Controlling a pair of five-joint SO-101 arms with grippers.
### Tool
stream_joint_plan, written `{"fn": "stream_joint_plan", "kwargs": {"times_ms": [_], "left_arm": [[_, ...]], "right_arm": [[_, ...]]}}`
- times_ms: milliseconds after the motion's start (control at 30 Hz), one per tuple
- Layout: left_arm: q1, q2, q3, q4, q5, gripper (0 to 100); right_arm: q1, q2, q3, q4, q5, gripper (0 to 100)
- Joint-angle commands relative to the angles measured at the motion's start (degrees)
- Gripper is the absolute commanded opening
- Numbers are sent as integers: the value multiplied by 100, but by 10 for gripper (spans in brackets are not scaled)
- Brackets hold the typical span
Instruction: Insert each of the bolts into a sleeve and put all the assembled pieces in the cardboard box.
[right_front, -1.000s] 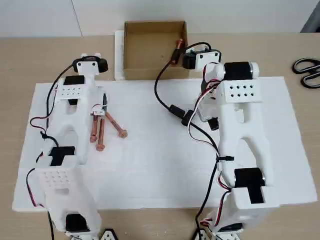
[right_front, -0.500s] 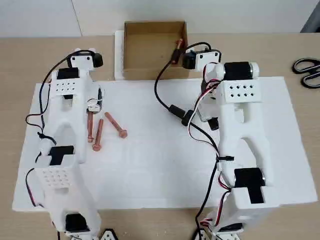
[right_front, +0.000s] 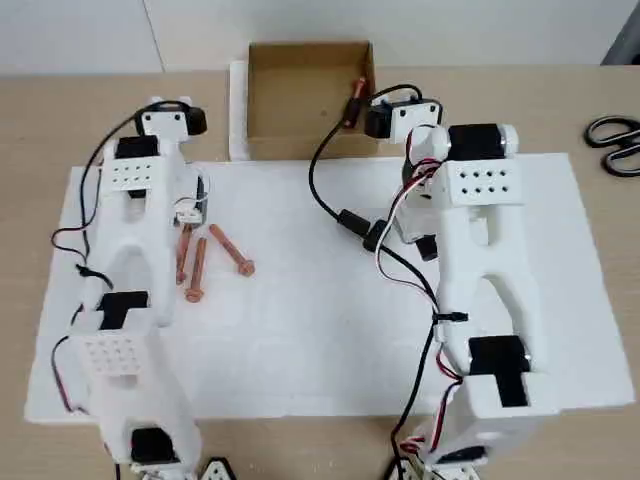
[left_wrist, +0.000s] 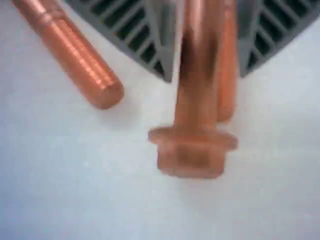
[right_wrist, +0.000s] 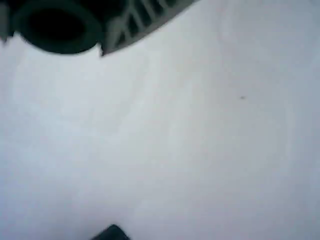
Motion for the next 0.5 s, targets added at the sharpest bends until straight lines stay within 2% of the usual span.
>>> {"fn": "stream_joint_plan", "kwargs": {"times_ms": [0, 467], "left_arm": [[9, -70, -286, 35, 0, 86], [176, -70, 189, -440, -9, 86]], "right_arm": [[-13, -347, -18, 40, -70, 4], [-13, -338, -18, 40, -70, 4]]}}
